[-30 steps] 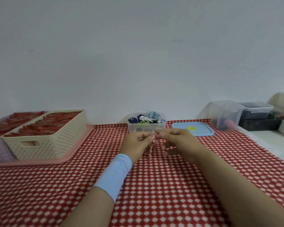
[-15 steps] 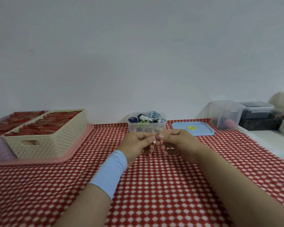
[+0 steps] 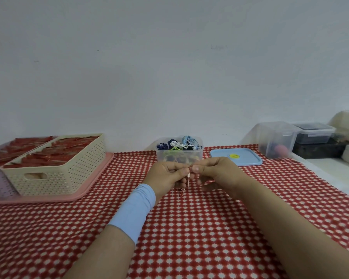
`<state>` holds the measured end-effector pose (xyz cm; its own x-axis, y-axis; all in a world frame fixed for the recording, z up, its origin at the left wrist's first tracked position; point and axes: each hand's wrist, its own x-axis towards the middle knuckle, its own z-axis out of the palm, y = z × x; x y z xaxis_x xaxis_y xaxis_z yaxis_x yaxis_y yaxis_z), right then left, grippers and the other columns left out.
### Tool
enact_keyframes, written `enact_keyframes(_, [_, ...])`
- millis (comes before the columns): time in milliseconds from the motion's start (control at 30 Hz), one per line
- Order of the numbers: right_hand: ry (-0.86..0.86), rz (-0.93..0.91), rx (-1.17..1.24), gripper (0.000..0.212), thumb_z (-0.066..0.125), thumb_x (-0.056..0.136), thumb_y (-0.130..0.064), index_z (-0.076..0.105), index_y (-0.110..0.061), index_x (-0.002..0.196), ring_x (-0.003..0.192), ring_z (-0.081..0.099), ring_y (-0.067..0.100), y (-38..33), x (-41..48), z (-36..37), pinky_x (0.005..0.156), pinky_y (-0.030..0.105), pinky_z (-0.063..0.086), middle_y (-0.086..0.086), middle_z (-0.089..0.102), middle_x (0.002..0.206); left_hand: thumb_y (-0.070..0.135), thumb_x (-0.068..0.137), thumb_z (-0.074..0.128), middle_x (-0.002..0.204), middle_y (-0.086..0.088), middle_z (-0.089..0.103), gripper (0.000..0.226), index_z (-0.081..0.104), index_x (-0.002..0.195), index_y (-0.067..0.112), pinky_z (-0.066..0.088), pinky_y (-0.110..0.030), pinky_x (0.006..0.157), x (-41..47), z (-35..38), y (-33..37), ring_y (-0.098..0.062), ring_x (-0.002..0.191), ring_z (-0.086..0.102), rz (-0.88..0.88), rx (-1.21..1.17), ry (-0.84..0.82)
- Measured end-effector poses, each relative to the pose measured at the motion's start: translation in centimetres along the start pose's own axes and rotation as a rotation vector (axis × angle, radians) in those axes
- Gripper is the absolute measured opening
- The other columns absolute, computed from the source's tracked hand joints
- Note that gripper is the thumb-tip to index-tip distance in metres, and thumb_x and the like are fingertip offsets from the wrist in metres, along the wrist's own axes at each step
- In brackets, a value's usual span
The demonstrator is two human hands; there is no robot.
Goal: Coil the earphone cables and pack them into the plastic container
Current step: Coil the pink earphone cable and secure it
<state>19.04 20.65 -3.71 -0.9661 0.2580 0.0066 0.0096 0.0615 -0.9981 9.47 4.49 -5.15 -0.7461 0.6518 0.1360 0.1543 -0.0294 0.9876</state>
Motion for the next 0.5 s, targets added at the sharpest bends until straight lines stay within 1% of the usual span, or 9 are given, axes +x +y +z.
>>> enact_keyframes(133, [-0.01,0.033,0.028,0.008,0.077,0.086,-0.018,0.082,-0.014,0.091,0.065,0.066,0.017,0.2,0.1,0.1,0.062,0.034,0.058,0.009,0.077,0.089,0.005,0.089,0.068,0.086,-0.016,0.075,0.015,0.077,0.1,0.009,0.056,-0.028,0.063,0.2,0.0,0.0,-0.012,0.063,0.062,0.006,0.073,0.039])
enact_keyframes(200, [0.005,-0.002,0.026,0.011,0.077,0.087,-0.018,0.08,-0.012,0.096,0.064,0.066,0.017,0.1,0.1,0.1,0.059,0.033,0.057,0.009,0.077,0.091,0.008,0.089,0.07,0.09,-0.02,0.073,0.013,0.077,0.098,0.011,0.056,-0.03,0.064,0.3,-0.1,0.0,-0.013,0.062,0.062,0.007,0.08,0.068])
enact_keyframes(267, [0.05,-0.046,-0.009,0.012,0.08,0.085,-0.015,0.081,-0.012,0.096,0.062,0.066,0.017,0.2,0.2,0.2,0.057,0.031,0.056,0.009,0.077,0.088,0.011,0.088,0.071,0.089,-0.021,0.073,0.011,0.077,0.098,0.011,0.056,-0.032,0.065,0.4,0.0,0.1,-0.014,0.063,0.063,0.007,0.103,0.067])
enact_keyframes(333, [0.079,-0.075,-0.053,0.01,0.081,0.084,-0.013,0.081,-0.012,0.094,0.061,0.065,0.017,0.3,0.3,0.3,0.056,0.03,0.055,0.008,0.076,0.082,0.014,0.088,0.071,0.087,-0.018,0.074,0.012,0.077,0.097,0.009,0.056,-0.03,0.061,0.3,-0.1,0.3,-0.015,0.062,0.063,0.013,0.137,0.066])
enact_keyframes(400, [0.116,-0.088,-0.084,0.008,0.081,0.083,-0.012,0.081,-0.011,0.091,0.06,0.064,0.017,0.4,0.5,0.3,0.055,0.03,0.056,0.006,0.075,0.077,0.019,0.093,0.066,0.085,-0.01,0.076,0.014,0.076,0.097,0.011,0.054,-0.025,0.053,0.2,-0.3,0.9,-0.014,0.059,0.062,0.04,0.207,0.092])
enact_keyframes(467, [0.169,-0.086,-0.121,0.006,0.083,0.083,-0.013,0.081,-0.011,0.089,0.059,0.064,0.017,0.4,0.6,-0.1,0.054,0.029,0.057,0.009,0.075,0.075,0.023,0.097,0.059,0.081,0.001,0.076,0.018,0.076,0.094,0.018,0.048,-0.024,0.049,0.3,-1.2,1.2,-0.01,0.055,0.058,0.095,0.34,0.166])
enact_keyframes(500, [0.188,-0.084,-0.171,0.007,0.083,0.083,-0.014,0.081,-0.012,0.089,0.059,0.064,0.016,0.5,0.7,-0.4,0.053,0.027,0.056,0.013,0.075,0.078,0.026,0.098,0.057,0.08,0.004,0.076,0.02,0.075,0.089,0.023,0.047,-0.025,0.051,0.5,-2.0,1.1,-0.011,0.055,0.058,0.129,0.442,0.225])
